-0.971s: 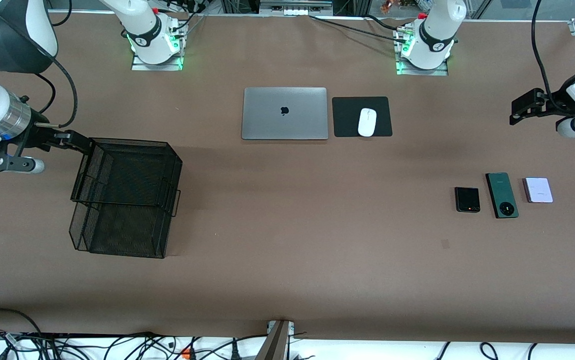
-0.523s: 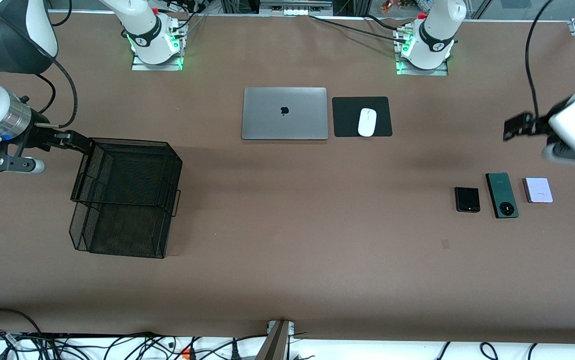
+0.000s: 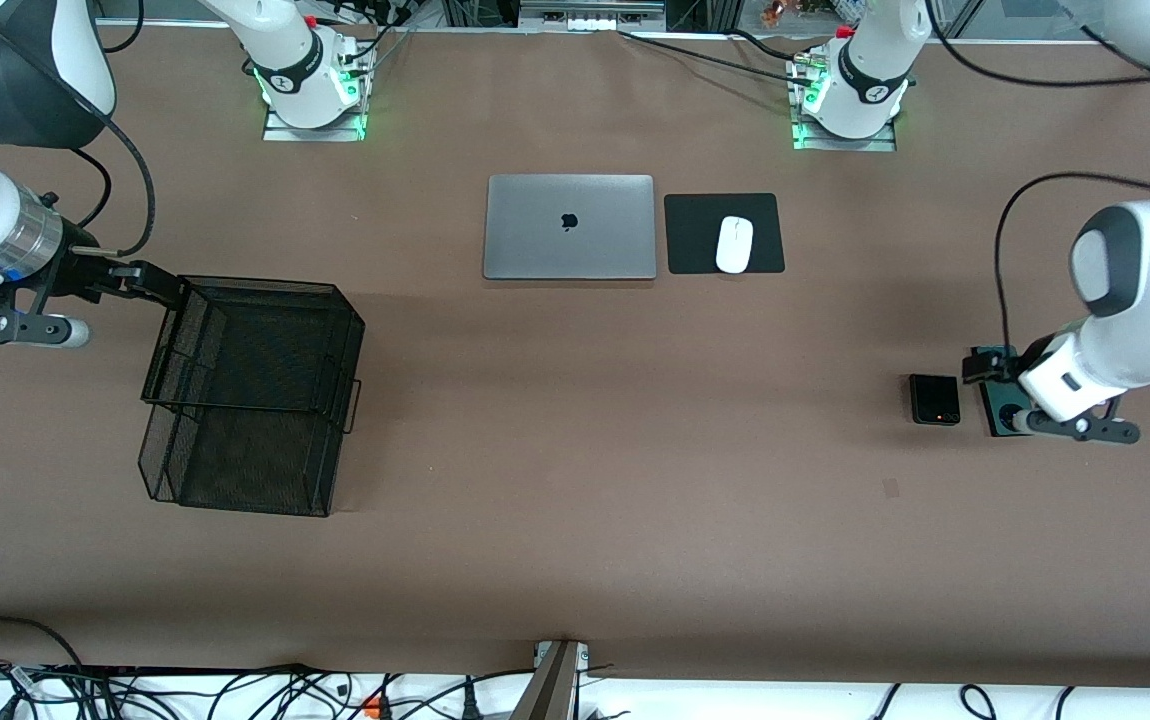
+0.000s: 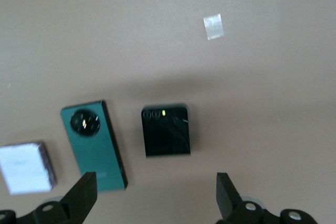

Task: Place phones with both arms
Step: 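Grasp the black flip phone with the left gripper and lift it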

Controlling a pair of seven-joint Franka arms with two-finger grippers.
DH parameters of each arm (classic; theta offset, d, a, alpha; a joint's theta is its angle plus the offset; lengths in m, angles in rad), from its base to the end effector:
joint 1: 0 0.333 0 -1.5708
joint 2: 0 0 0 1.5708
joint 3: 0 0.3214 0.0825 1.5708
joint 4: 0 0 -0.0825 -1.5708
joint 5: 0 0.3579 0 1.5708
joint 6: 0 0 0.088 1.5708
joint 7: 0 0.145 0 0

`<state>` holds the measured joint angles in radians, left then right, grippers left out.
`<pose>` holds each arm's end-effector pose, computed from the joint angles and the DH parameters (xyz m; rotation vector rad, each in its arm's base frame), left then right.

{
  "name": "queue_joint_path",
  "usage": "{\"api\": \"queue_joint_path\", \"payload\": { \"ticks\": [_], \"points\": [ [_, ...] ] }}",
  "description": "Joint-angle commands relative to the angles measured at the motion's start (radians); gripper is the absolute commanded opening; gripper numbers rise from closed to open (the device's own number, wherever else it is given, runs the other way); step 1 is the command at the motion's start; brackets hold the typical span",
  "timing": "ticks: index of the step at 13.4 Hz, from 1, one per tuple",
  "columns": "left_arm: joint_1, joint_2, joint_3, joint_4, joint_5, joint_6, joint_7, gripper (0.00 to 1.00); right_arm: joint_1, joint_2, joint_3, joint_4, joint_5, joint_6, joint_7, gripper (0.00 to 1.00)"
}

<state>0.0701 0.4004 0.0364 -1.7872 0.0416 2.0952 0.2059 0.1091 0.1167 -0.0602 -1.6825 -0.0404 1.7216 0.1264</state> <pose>0.6115 0.0674 0.3049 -3.0975 0.1925 0.1534 0.5627 0.0236 0.4908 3.0844 -0.1076 -0.1127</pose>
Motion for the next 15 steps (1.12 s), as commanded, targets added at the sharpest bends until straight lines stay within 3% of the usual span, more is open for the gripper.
{"api": "queue_joint_path", "payload": {
  "ticks": [1,3,7,15],
  "points": [
    [0.023,0.038,-0.004,-0.122,0.008,0.239,0.015,1.0,-0.008,0.006,0.005,0.02,0.004,-0.02,0.002,1.0],
    [0.036,0.054,-0.004,-0.204,0.006,0.357,-0.012,1.0,-0.008,0.006,0.005,0.02,0.004,-0.02,0.002,1.0],
    [0.037,0.052,-0.006,-0.303,0.006,0.469,-0.078,1.0,-0.006,0.006,0.005,0.02,0.004,-0.022,0.005,1.0],
    [0.031,0.095,-0.006,-0.376,0.006,0.609,-0.135,1.0,-0.006,0.006,0.005,0.02,0.004,-0.022,0.007,1.0]
  ]
}}
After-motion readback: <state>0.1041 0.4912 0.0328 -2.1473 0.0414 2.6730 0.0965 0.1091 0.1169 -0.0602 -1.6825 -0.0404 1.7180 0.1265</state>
